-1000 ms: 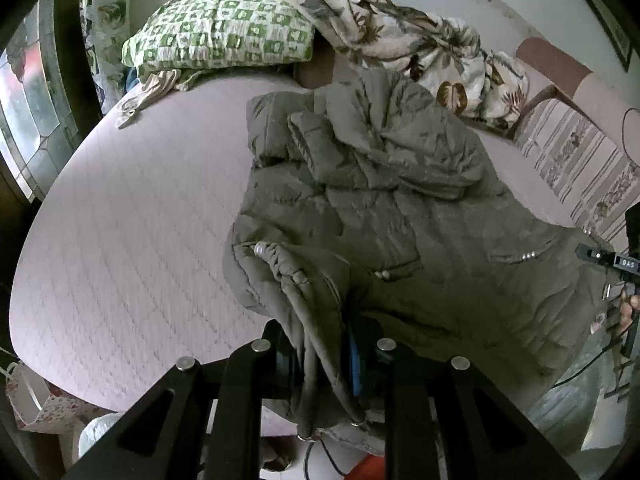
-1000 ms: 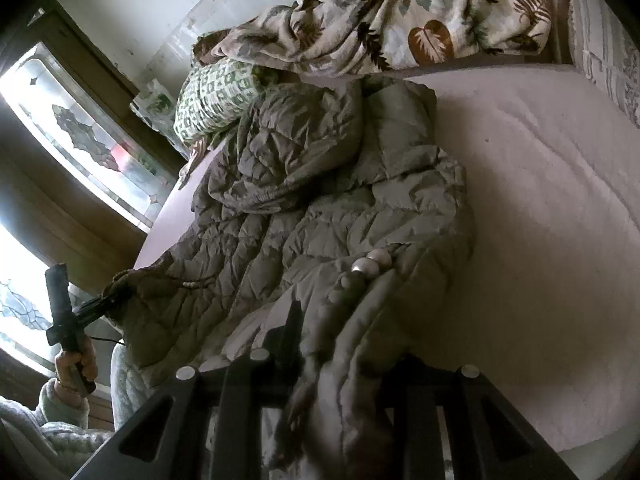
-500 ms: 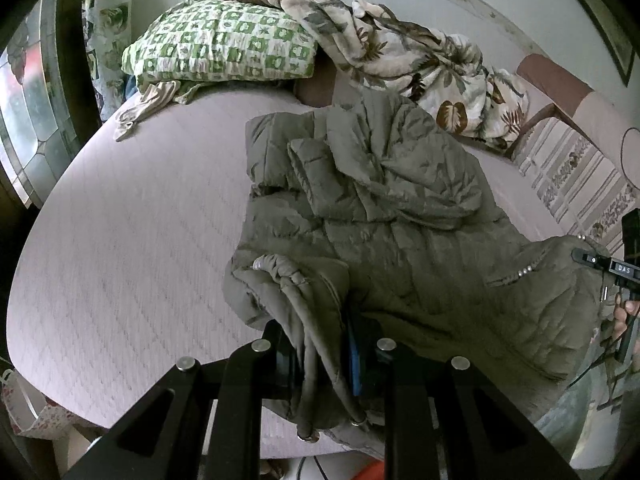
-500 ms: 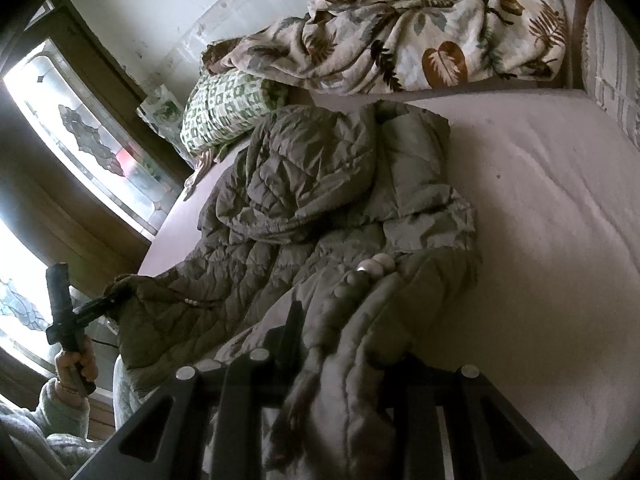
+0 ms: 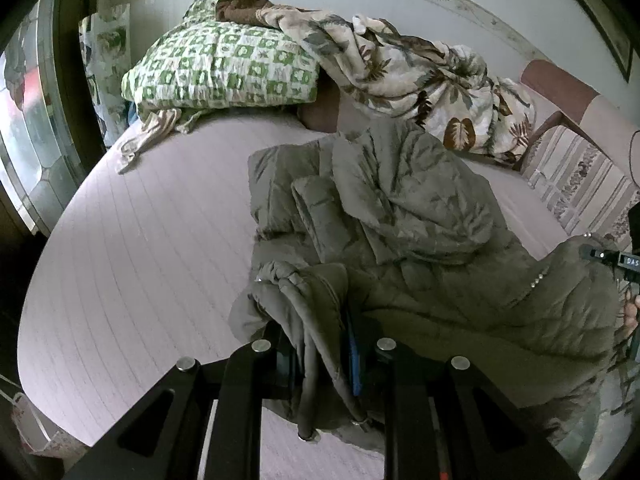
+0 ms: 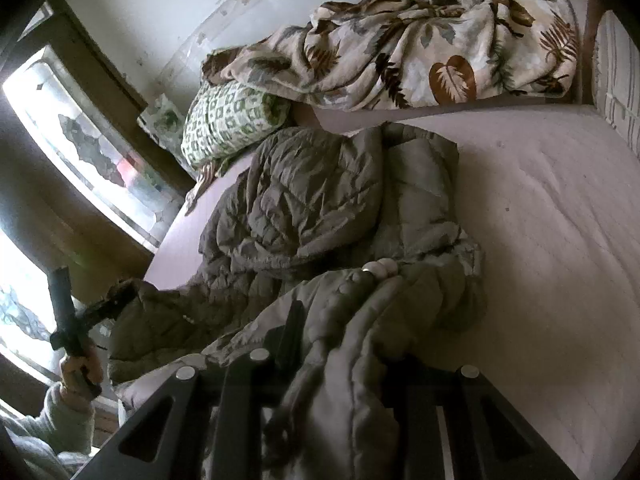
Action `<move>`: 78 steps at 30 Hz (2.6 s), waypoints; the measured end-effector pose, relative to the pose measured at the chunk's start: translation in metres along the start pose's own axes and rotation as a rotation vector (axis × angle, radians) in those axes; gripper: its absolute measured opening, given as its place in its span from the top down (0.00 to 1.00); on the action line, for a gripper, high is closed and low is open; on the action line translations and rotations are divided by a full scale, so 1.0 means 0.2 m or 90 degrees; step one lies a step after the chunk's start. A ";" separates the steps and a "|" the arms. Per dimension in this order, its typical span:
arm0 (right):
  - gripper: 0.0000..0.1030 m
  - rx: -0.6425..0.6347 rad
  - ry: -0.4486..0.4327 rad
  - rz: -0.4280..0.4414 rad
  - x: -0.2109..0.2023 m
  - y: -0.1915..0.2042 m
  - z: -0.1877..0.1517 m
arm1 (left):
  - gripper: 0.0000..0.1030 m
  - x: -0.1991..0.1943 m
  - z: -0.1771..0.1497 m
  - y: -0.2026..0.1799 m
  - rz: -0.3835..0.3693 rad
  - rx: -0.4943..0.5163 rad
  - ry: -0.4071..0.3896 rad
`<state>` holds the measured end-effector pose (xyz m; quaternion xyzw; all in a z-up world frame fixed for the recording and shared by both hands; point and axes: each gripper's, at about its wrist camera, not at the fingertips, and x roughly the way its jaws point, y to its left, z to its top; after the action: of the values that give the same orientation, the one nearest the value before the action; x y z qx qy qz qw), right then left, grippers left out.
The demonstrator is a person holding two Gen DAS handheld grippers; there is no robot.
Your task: Fold large clothes
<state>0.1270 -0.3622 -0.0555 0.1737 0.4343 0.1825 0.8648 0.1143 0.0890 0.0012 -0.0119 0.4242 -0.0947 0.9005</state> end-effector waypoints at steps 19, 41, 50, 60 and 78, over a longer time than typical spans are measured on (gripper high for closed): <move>0.77 0.012 -0.028 -0.015 0.10 -0.02 0.27 | 0.81 0.09 0.18 0.01 0.036 0.008 -0.034; 0.77 0.008 -0.048 -0.042 0.18 -0.02 0.51 | 0.81 0.20 0.41 0.01 0.065 0.016 -0.065; 0.78 0.023 -0.067 -0.057 0.26 -0.07 0.70 | 0.81 0.34 0.66 0.00 0.092 0.023 -0.081; 0.78 0.072 -0.061 -0.097 0.51 -0.20 0.96 | 0.81 0.68 0.89 0.09 0.131 -0.017 -0.045; 0.78 0.151 0.046 -0.177 1.21 -0.53 1.17 | 0.80 1.47 1.07 0.08 0.197 -0.038 0.085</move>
<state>0.4690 -0.3751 -0.1390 0.2058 0.5032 0.0146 0.8392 0.4640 0.0392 -0.0862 0.0332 0.4827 0.0568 0.8733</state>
